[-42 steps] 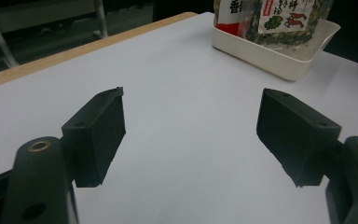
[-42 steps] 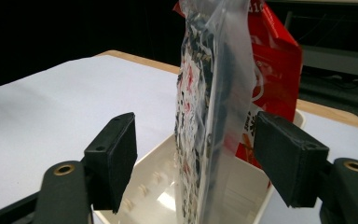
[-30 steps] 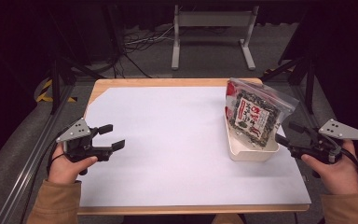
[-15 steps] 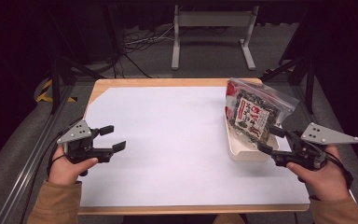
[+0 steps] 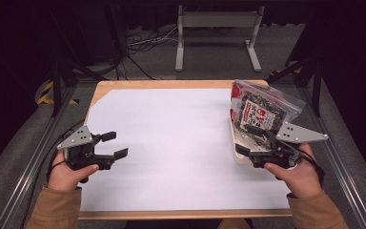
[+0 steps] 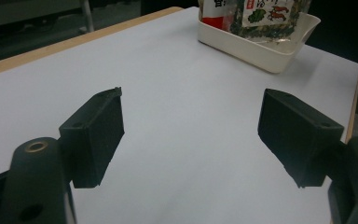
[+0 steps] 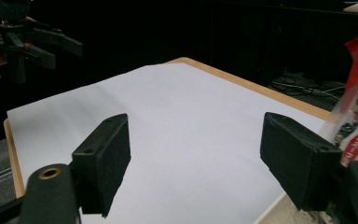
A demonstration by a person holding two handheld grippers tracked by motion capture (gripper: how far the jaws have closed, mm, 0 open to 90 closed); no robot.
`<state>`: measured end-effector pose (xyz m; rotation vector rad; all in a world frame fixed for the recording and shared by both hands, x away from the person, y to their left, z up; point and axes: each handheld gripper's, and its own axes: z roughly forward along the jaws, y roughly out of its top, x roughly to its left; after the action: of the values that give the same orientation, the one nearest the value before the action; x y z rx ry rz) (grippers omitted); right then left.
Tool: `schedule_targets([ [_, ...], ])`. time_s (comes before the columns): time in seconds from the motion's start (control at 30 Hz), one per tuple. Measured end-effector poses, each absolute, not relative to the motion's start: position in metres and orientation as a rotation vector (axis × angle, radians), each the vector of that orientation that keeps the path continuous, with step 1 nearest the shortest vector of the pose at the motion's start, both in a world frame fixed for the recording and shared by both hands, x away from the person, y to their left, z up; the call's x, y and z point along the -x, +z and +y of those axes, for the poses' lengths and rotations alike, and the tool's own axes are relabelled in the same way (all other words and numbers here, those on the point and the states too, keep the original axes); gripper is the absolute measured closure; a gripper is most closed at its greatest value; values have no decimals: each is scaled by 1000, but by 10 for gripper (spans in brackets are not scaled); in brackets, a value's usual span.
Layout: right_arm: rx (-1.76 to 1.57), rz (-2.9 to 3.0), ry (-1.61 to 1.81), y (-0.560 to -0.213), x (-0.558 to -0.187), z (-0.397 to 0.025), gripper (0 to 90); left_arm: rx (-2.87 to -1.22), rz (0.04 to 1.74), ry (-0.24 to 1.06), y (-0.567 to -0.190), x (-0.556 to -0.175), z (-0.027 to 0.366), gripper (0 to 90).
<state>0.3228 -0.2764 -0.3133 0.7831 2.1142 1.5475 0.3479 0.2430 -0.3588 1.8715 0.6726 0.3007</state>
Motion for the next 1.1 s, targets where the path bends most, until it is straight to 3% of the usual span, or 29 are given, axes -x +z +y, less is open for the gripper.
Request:
schedule_targets([
  [1.1,-821,2184,1572,-412,-348,-246,206,-1930,625,200,-387,-337,235,211],
])
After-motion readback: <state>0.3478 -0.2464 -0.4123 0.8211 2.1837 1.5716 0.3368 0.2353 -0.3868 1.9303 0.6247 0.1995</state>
